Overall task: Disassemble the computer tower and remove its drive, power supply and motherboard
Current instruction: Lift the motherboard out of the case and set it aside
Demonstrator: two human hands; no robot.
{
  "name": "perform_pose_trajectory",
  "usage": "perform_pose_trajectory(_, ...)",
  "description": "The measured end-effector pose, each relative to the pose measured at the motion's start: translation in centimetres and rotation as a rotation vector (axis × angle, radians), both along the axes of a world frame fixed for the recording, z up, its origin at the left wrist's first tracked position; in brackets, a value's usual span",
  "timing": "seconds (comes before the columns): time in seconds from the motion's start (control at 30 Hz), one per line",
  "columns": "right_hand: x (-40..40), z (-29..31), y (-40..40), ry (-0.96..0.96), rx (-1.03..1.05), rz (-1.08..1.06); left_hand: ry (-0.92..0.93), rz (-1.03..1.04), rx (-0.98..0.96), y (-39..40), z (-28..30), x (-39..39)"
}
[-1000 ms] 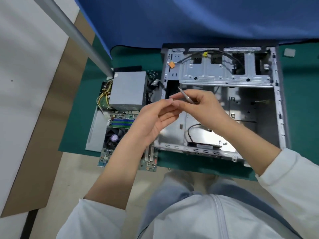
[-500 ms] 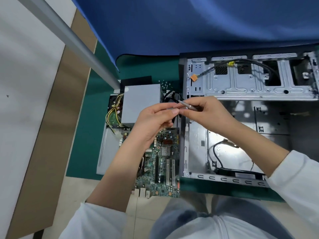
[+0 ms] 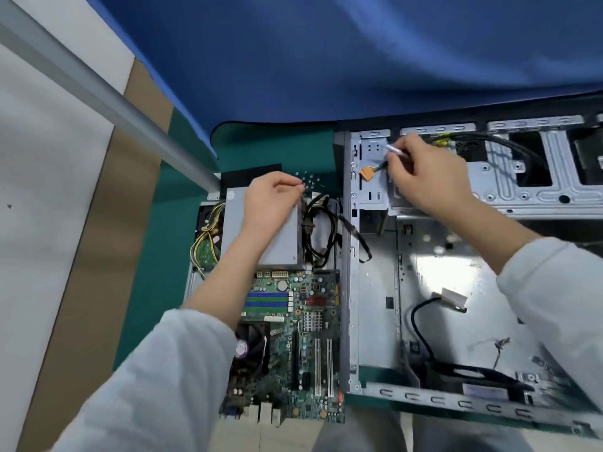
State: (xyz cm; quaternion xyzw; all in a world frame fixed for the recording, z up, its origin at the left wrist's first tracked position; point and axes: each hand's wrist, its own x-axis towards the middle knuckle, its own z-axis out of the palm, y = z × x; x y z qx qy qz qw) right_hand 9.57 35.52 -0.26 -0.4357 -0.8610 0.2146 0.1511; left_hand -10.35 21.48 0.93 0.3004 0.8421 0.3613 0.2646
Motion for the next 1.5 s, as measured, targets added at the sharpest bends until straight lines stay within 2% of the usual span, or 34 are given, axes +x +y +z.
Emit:
perform_pose_trajectory(0.07, -0.1, -0.6, 0.2, 0.017, 0.044, 0.025, 0.187, -0.073, -0.075, 1.8, -1.5, -1.1)
perform_pose_trajectory(0.2, -0.1, -0.9, 0.3, 0.041, 0.058, 0.004, 0.363, -0.229, -0.300, 5.3, -4.8, -2.0)
perform_pose_trajectory(0.33, 0.0, -0.9, 0.3, 0.053, 0.057, 0.007, 0.660, -0.337, -0.542, 7.8, -6.5, -2.2)
perform_pose_trajectory(0.57, -0.2, -0.9, 0.2, 0.057, 0.073, 0.000, 0.566, -0.324, -0.721, 9.6, -8.0, -2.6)
perform_pose_trajectory(1.3, -0.3, -1.1, 0.2, 0.061, 0.079, 0.009, 0.674, -0.322, -0.721, 9.2, -8.2, -2.0)
perform_pose_trajectory(1.4, -0.3, -1.0, 0.3, 0.073, 0.073, 0.009, 0.641, -0.344, -0.606, 8.2, -7.5, -2.0)
perform_pose_trajectory(1.5, -0.2, -0.9, 0.2, 0.097, 0.047, 0.012, 0.514, -0.308, -0.323, 5.4, -6.3, -2.0)
